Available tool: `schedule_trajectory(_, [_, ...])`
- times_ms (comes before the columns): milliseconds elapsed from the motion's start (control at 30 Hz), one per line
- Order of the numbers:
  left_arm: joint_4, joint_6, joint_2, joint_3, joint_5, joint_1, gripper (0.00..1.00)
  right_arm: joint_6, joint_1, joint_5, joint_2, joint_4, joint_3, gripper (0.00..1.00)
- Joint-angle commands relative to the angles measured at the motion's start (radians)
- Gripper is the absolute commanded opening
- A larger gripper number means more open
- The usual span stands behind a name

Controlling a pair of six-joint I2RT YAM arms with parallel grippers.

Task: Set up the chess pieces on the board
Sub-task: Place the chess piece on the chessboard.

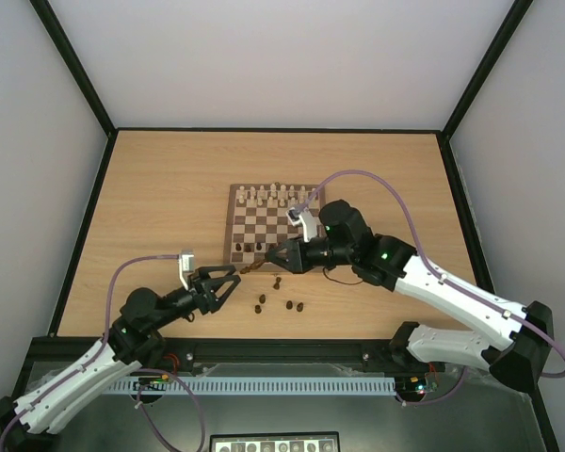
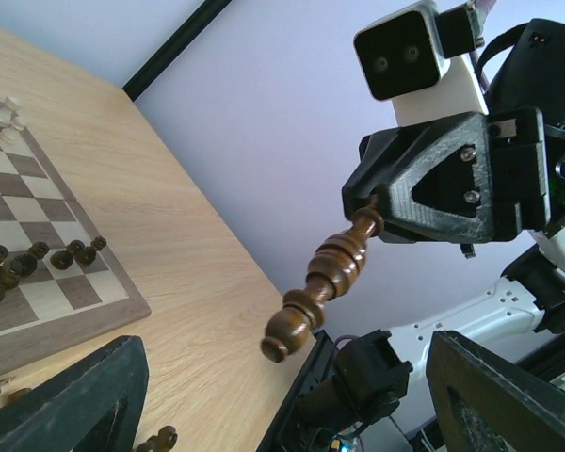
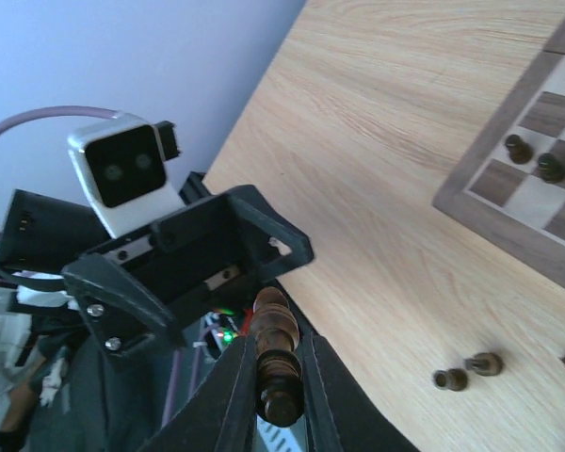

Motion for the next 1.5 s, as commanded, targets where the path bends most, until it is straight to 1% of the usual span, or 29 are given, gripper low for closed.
schedule_trajectory(0, [0.07, -0.01, 0.023, -0.008, 0.02, -0.006, 0.83, 0.053, -0.002, -0.096, 0.026, 0.102, 0.001, 0.13])
schedule_trajectory(100, [0.089, -0.013, 0.028, -0.008, 0.022, -0.005, 0.79, 0.057, -0.001, -0.099, 0.039, 0.114, 0.0, 0.13])
schedule_trajectory(300, [0.111, -0.008, 0.05, -0.004, 0.023, -0.004, 0.65, 0.068, -0.002, -0.116, 0.061, 0.138, -0.001, 0.13])
schedule_trajectory(567, [0.145, -0.004, 0.088, 0.002, 0.035, -0.005, 0.44, 0.066, -0.002, -0.121, 0.08, 0.148, -0.002, 0.13])
schedule_trajectory(700, [0.133, 0.0, 0.086, 0.007, 0.025, -0.006, 0.28, 0.058, -0.001, -0.109, 0.079, 0.138, -0.007, 0.13])
schedule_trajectory(833, [0.114, 0.008, 0.09, 0.019, 0.017, -0.005, 0.17, 0.055, -0.002, -0.104, 0.08, 0.134, -0.01, 0.13])
schedule_trajectory(900, [0.08, 0.014, 0.094, 0.039, 0.008, -0.006, 0.16, 0.049, -0.003, -0.095, 0.081, 0.125, -0.01, 0.13])
schedule_trajectory(1033, [-0.045, 0.049, 0.108, 0.113, -0.018, -0.006, 0.15, 0.03, -0.002, -0.05, 0.075, 0.085, -0.014, 0.13])
schedule_trajectory(1167, [-0.184, 0.063, 0.152, 0.194, -0.086, -0.005, 0.15, 0.012, -0.003, -0.014, 0.067, 0.051, -0.018, 0.13])
schedule_trajectory(1333, [-0.416, 0.091, 0.337, 0.351, -0.188, -0.005, 0.15, -0.054, -0.001, 0.148, 0.071, -0.092, 0.017, 0.13])
schedule_trajectory(1467, [-0.566, 0.13, 0.531, 0.49, -0.258, -0.006, 0.15, -0.101, -0.002, 0.258, 0.096, -0.209, 0.065, 0.13])
